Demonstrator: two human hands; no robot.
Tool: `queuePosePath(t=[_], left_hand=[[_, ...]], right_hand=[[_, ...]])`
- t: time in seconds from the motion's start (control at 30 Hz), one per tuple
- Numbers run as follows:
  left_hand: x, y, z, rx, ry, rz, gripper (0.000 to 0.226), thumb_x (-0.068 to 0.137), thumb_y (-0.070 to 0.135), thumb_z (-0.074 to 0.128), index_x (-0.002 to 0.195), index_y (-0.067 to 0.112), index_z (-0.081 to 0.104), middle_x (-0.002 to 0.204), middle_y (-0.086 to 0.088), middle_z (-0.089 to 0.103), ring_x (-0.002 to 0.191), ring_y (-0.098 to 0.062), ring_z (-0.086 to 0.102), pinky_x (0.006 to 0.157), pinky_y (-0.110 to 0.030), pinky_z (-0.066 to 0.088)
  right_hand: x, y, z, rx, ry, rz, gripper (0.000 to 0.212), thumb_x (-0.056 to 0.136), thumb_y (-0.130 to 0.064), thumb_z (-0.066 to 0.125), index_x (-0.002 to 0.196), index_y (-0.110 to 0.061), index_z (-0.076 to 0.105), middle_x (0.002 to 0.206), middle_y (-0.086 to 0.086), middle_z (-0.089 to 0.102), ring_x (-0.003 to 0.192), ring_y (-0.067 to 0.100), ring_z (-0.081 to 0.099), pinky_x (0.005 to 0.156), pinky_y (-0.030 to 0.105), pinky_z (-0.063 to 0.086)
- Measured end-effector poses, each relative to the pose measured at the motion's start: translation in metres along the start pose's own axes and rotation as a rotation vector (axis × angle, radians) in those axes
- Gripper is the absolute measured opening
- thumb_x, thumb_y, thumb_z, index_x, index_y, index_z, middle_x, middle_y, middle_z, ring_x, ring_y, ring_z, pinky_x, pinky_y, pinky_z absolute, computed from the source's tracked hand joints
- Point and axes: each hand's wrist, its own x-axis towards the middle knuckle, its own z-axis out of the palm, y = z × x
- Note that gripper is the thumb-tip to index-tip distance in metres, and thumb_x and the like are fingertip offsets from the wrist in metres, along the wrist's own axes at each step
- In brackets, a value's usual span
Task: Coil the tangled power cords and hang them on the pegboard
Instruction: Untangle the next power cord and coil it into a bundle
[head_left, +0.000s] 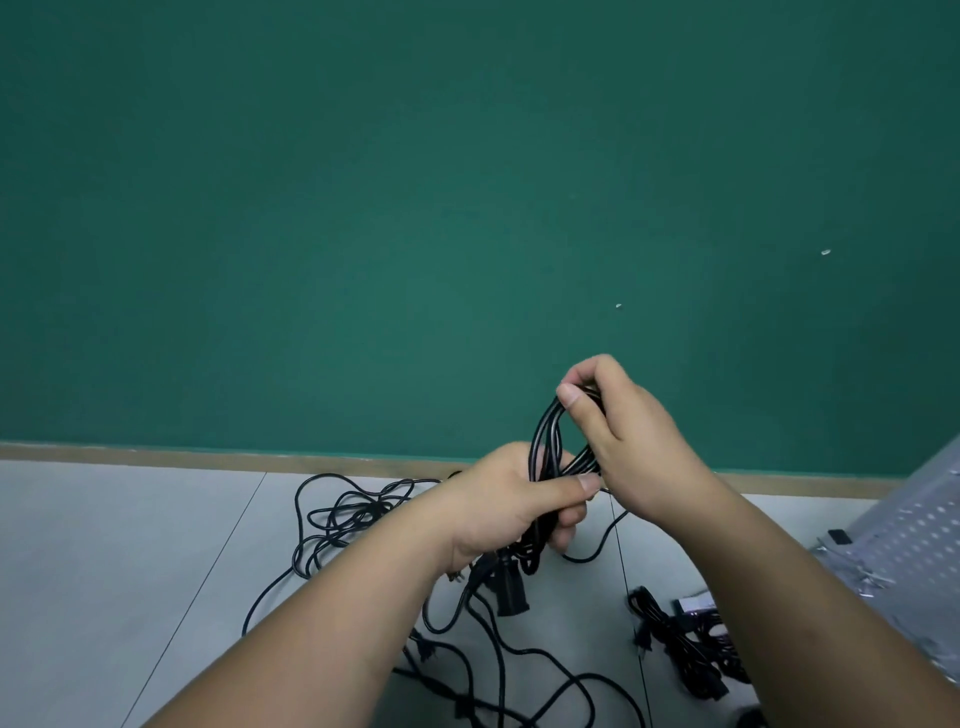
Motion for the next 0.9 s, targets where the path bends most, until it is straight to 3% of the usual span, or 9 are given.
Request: queuePosePath(t=[0.1,0.17,0.27,0.4,0.6,0.7,0.77,0.83,0.9], left_hand=[[0.002,0.0,0.003,-0.071,0.083,0.048,0.027,0.109,0.02,0.06,0.084,0.009,0.059,0.072,-0.004,0.055,0.065,-0.022,0.055,0.076,-0.039,0.055],[0.002,0.005,0.006,-0.227,0.142,0.072,0.028,0.11,0.03,0.056,0.089,0.013,0.06,0.071,-0.003,0.053,0.06,-0.018,0.05,0.069,-0.036,0.055],[0.001,0.013,0.01,-0.499,0.189,-0.024,0.053,0.107,0.062,0.042,0.107,0.013,0.061,0.07,-0.004,0.046,0.056,-0.018,0.04,0.056,-0.031,0.042],[0.002,0.011,0.009,-0.615,0.119,-0.043,0.044,0.108,0.057,0.044,0.108,0.014,0.055,0.07,-0.002,0.04,0.058,-0.017,0.035,0.055,-0.028,0.04],[0.004,0.008,-0.001,-0.273,0.005,0.015,0.03,0.115,0.035,0.04,0.106,0.008,0.049,0.074,-0.003,0.047,0.064,-0.019,0.052,0.077,-0.04,0.06],[0.001,0.007,-0.006,-0.124,-0.01,-0.028,0.023,0.115,0.027,0.043,0.107,0.008,0.052,0.075,0.001,0.05,0.066,-0.016,0.052,0.074,-0.036,0.057],[0.002,0.004,-0.006,-0.068,0.002,-0.026,0.019,0.115,0.023,0.043,0.103,0.011,0.051,0.073,0.003,0.047,0.066,-0.015,0.049,0.071,-0.034,0.053],[0.003,0.001,-0.005,-0.073,0.07,0.013,0.022,0.115,0.02,0.042,0.096,0.013,0.049,0.075,0.001,0.048,0.067,-0.016,0.051,0.075,-0.041,0.052],[0.004,0.002,-0.005,-0.111,0.167,0.066,0.022,0.115,0.019,0.042,0.098,0.009,0.05,0.078,-0.002,0.052,0.07,-0.02,0.063,0.079,-0.042,0.057]], right_hand=[[0.003,-0.001,0.003,0.041,0.108,-0.031,0.011,0.109,-0.036,0.054,0.106,-0.026,0.054,0.086,-0.013,0.061,0.079,-0.004,0.056,0.067,0.012,0.038],[0.005,-0.002,0.005,0.127,0.21,-0.04,0.01,0.109,-0.032,0.055,0.105,-0.023,0.054,0.082,-0.014,0.058,0.075,-0.005,0.055,0.066,0.011,0.038],[0.007,0.0,0.011,0.258,0.291,-0.041,0.013,0.11,-0.038,0.054,0.104,-0.027,0.053,0.08,-0.016,0.055,0.07,0.002,0.052,0.07,0.025,0.04],[0.005,0.002,0.017,0.288,0.378,-0.05,0.016,0.111,-0.041,0.05,0.106,-0.026,0.053,0.082,-0.011,0.057,0.074,0.011,0.054,0.072,0.033,0.043],[-0.002,-0.001,0.016,0.133,0.376,-0.045,0.011,0.111,-0.031,0.05,0.107,-0.021,0.054,0.088,-0.014,0.061,0.081,0.0,0.058,0.069,0.011,0.04],[-0.003,-0.003,0.013,0.082,0.293,-0.045,0.008,0.111,-0.027,0.051,0.107,-0.021,0.054,0.09,-0.011,0.062,0.077,0.0,0.057,0.061,0.007,0.042],[-0.002,-0.003,0.012,0.106,0.244,-0.038,0.008,0.111,-0.03,0.051,0.11,-0.023,0.057,0.093,-0.013,0.064,0.082,0.001,0.059,0.067,0.009,0.044],[-0.001,-0.003,0.013,0.215,0.181,0.003,0.02,0.111,-0.039,0.048,0.122,-0.026,0.06,0.106,-0.017,0.067,0.099,0.001,0.063,0.084,0.015,0.048],[-0.005,-0.007,0.016,0.399,0.059,0.129,0.035,0.109,-0.051,0.041,0.126,-0.026,0.06,0.1,-0.015,0.069,0.089,0.008,0.067,0.084,0.028,0.054]])
